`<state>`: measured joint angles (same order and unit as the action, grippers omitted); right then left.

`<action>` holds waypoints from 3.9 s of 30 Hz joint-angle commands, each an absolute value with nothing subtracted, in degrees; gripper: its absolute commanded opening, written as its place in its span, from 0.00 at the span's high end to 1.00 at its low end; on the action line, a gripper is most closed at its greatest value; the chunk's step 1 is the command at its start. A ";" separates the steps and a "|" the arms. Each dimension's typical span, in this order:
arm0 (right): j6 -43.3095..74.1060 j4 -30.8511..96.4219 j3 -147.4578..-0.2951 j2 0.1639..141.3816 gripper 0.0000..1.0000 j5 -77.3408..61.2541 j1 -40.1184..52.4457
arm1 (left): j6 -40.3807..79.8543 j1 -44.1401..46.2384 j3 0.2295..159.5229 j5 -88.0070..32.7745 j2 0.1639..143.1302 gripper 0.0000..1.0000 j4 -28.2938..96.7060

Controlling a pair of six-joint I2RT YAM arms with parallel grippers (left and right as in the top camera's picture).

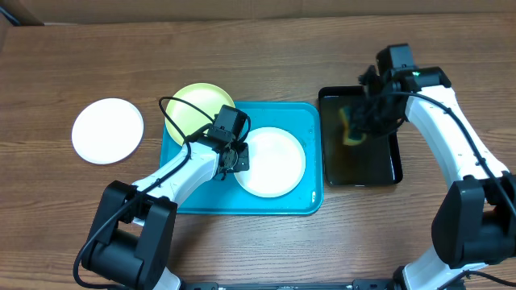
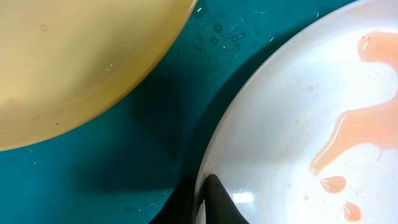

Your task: Clean dirty plates on tray and stack at the side

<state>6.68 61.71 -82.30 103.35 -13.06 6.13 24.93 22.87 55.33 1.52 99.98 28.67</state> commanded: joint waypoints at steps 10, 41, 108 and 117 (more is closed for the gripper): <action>9.23 44.64 -66.26 102.87 0.92 -2.83 4.91 | 24.43 23.05 54.48 1.83 101.14 0.89 28.93; 12.23 59.27 -87.42 100.73 0.00 -1.13 -4.75 | 24.45 23.07 54.48 1.80 101.14 0.61 30.57; 12.23 59.27 -87.39 100.73 0.00 -1.13 -4.75 | 20.71 44.16 89.14 31.73 103.59 0.96 36.56; 12.23 59.27 -87.42 100.73 0.00 -1.13 -4.75 | 11.97 50.68 89.14 42.37 103.79 0.96 30.76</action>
<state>11.94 59.59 -86.94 101.21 -1.45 -5.10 18.02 48.45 87.53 33.47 103.20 32.64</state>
